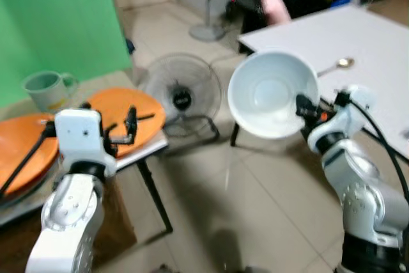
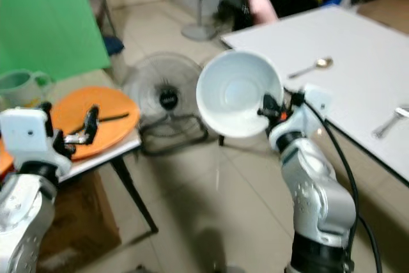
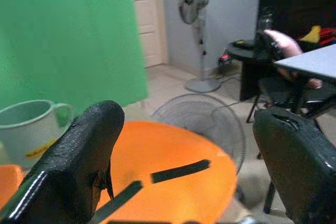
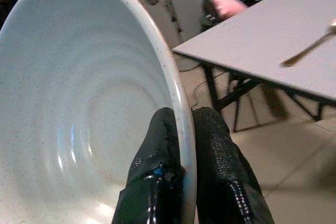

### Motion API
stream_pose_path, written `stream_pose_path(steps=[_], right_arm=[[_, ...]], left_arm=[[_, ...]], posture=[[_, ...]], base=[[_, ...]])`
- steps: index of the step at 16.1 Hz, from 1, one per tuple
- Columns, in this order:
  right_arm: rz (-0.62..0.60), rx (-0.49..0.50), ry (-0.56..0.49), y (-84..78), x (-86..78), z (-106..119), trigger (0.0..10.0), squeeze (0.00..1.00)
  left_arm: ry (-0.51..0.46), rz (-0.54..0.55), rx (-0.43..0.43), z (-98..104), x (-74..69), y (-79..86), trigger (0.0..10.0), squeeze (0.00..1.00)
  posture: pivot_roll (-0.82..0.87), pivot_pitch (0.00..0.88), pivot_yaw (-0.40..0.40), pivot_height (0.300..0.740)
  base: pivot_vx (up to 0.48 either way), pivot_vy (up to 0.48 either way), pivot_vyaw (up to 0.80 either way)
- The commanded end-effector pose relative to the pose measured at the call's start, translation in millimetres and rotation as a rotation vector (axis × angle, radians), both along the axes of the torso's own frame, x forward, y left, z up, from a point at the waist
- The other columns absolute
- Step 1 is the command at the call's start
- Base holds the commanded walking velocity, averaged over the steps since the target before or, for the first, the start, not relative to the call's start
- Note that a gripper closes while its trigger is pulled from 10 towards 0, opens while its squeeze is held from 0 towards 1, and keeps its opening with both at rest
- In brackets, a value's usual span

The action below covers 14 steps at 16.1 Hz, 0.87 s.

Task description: Setting the table

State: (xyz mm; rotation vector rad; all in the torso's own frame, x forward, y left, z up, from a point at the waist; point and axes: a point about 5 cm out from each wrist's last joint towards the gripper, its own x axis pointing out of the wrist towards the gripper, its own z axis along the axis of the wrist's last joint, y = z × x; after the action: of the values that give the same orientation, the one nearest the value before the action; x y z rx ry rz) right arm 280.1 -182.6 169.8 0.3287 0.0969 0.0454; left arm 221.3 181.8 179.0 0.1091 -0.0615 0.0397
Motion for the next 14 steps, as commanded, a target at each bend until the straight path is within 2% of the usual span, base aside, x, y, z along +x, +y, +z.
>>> stream_pose_path(steps=[1, 3, 11, 14], right_arm=[[0.02, 0.001, -0.044, 6.4, -0.5, 10, 10.0, 0.0], [0.009, -0.019, -0.048, 10.1, 1.0, 11, 10.0, 0.0], [0.05, -0.02, -0.014, 21.8, 6.2, 7, 10.0, 0.0], [0.069, 0.006, 0.001, 28.0, 9.5, 5, 10.0, 0.0]], left_arm=[[-0.016, -0.008, 0.007, 4, 0.5, 1.1, 10.0, 0.0], [-0.009, -0.03, 0.036, 4, 1.8, 1.5, 10.0, 0.0], [0.014, -0.103, 0.062, 1, 6.0, -1.1, 10.0, 0.0], [0.016, -0.108, 0.075, 2, 8.2, 2.2, 10.0, 0.0]], posture=[[-0.08, 0.0, 0.008, 0.74], [-0.08, 0.0, 0.007, 0.74], [-0.08, 0.0, 0.015, 0.74], [-0.08, 0.0, 0.02, 0.74]], base=[[0.368, 0.0, 0.0], [0.429, 0.0, -0.8], [0.436, 0.0, -0.8], [0.437, 0.0, 0.0]])
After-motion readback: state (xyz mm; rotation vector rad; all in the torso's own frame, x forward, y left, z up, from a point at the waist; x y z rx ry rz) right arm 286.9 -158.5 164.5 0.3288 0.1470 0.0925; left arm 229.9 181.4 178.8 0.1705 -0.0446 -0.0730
